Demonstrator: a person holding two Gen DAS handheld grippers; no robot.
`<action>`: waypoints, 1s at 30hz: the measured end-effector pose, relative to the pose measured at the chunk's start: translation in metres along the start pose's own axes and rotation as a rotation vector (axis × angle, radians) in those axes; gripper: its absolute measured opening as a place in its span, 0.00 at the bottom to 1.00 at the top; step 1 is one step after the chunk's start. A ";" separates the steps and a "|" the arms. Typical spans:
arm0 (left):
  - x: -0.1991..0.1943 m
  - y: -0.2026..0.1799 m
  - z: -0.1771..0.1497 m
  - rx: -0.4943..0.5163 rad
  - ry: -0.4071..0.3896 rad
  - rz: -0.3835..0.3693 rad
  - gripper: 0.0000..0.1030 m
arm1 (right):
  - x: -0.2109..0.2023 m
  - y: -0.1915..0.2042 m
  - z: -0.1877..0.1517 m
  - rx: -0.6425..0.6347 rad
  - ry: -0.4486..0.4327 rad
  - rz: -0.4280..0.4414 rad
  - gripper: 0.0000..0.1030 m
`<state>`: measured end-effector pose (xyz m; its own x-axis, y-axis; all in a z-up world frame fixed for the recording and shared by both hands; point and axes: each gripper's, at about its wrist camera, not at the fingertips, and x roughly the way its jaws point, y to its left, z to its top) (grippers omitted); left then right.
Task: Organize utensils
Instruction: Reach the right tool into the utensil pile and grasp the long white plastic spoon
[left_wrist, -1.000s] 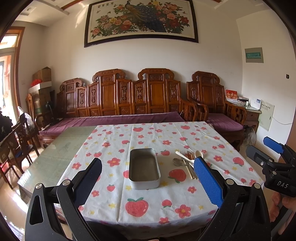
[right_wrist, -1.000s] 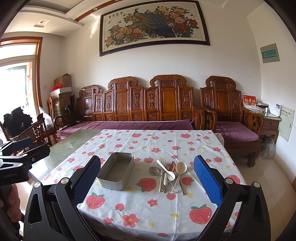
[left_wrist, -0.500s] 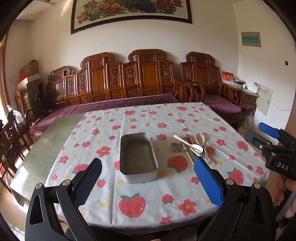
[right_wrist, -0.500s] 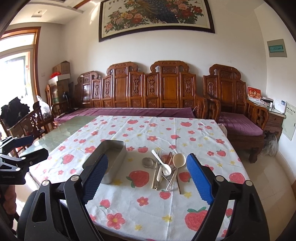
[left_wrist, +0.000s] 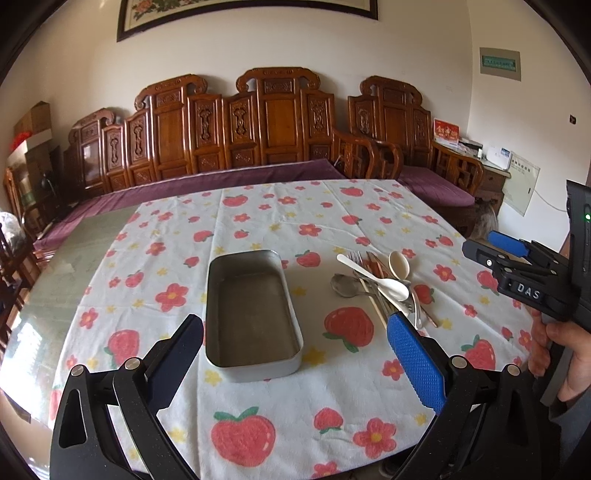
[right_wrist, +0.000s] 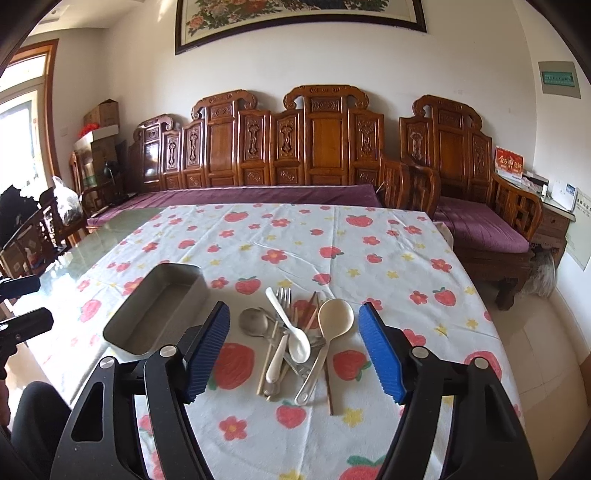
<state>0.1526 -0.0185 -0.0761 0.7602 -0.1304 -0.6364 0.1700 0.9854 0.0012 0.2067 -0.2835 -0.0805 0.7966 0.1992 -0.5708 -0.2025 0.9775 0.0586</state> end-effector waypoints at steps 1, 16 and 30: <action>0.005 0.000 0.001 0.002 0.009 -0.001 0.94 | 0.012 -0.004 0.001 -0.004 0.011 0.002 0.70; 0.071 -0.011 0.000 0.010 0.120 -0.022 0.94 | 0.126 -0.034 -0.022 -0.033 0.187 0.084 0.55; 0.098 -0.026 -0.009 0.012 0.179 -0.027 0.94 | 0.190 -0.014 -0.045 -0.111 0.359 0.160 0.35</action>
<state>0.2172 -0.0559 -0.1455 0.6315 -0.1347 -0.7636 0.1973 0.9803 -0.0097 0.3349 -0.2627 -0.2269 0.5045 0.2927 -0.8123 -0.3836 0.9188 0.0929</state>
